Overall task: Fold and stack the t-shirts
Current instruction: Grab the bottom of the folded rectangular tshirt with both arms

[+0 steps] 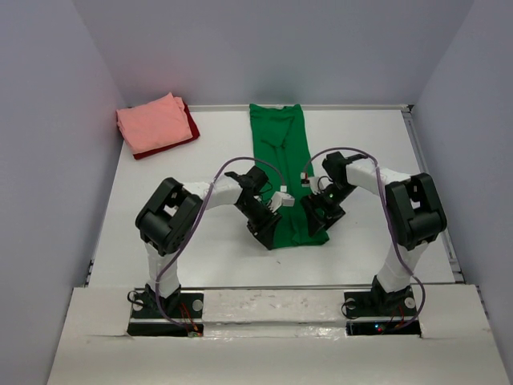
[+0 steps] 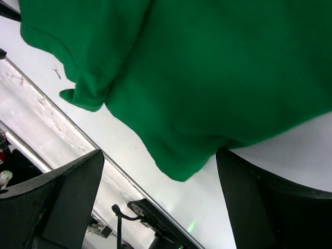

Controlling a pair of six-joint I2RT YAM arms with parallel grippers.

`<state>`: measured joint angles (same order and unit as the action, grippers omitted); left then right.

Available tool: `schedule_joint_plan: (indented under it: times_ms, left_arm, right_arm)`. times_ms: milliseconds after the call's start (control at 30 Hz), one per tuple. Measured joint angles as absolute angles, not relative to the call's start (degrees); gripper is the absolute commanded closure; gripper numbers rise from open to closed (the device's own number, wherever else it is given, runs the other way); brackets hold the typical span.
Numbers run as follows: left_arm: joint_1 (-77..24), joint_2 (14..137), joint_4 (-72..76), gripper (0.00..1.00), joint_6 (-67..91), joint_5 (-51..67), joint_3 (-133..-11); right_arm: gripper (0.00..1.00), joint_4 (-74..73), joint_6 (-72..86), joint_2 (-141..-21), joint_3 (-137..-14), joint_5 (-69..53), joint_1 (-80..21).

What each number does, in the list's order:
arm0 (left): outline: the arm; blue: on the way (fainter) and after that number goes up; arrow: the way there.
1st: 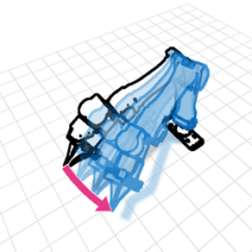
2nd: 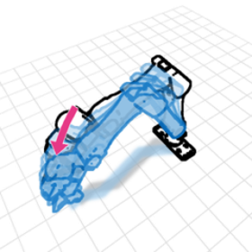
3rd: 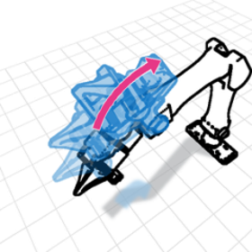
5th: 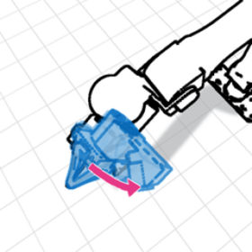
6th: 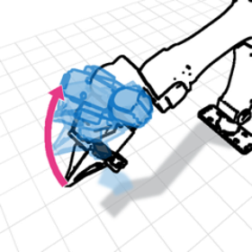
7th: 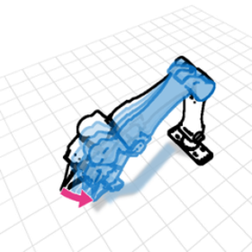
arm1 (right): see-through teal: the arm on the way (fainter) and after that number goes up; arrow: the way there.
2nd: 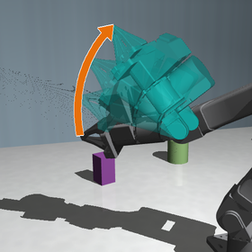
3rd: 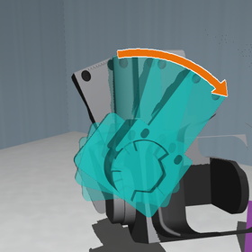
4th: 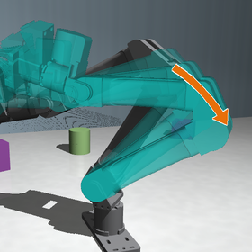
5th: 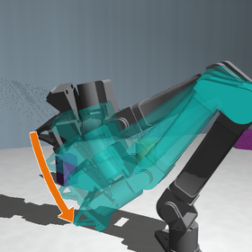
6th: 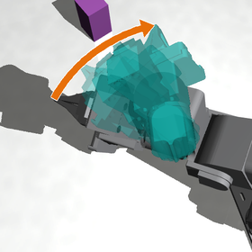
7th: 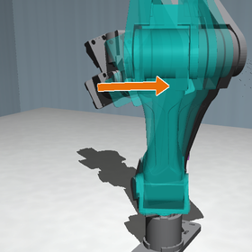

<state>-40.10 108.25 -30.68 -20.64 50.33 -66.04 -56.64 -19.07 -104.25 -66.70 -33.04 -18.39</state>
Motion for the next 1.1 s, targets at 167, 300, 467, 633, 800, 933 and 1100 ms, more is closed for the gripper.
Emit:
schedule_joint_plan:
  times_ms: [167,300,467,633,800,933,1100]
  left_arm:
    - [-41.9,108.2,-30.9,0.72,-20.6,49.9,-66.0]
    - [-43.1,108.2,-30.9,0.73,-20.6,48.9,-66.0]
    - [-44.0,108.2,-30.9,0.78,-20.5,47.1,-66.0]
    - [-44.6,108.2,-31.0,0.77,-20.5,45.9,-66.3]
    - [-44.9,105.8,-31.3,0.75,-20.6,45.4,-66.4]
    - [-45.0,100.0,-31.6,0.74,-21.1,45.4,-66.4]
    - [-45.1,95.7,-30.7,0.65,-20.9,42.9,-65.6]
  right_arm:
    - [0.05,-57.2,-19.1,-103.2,-67.7,-30.5,-17.4]
    - [0.04,-59.0,-19.3,-101.0,-69.2,-28.9,-16.6]
    - [0.03,-61.4,-19.8,-98.2,-71.7,-27.4,-15.7]
    - [0.03,-63.3,-20.6,-96.3,-72.8,-26.3,-14.2]
    - [0.03,-64.6,-21.5,-95.9,-73.3,-25.6,-13.1]
    - [0.03,-65.0,-22.1,-96.3,-73.5,-25.5,-12.8]
    - [0.03,-65.2,-22.3,-97.3,-73.8,-25.5,-12.4]
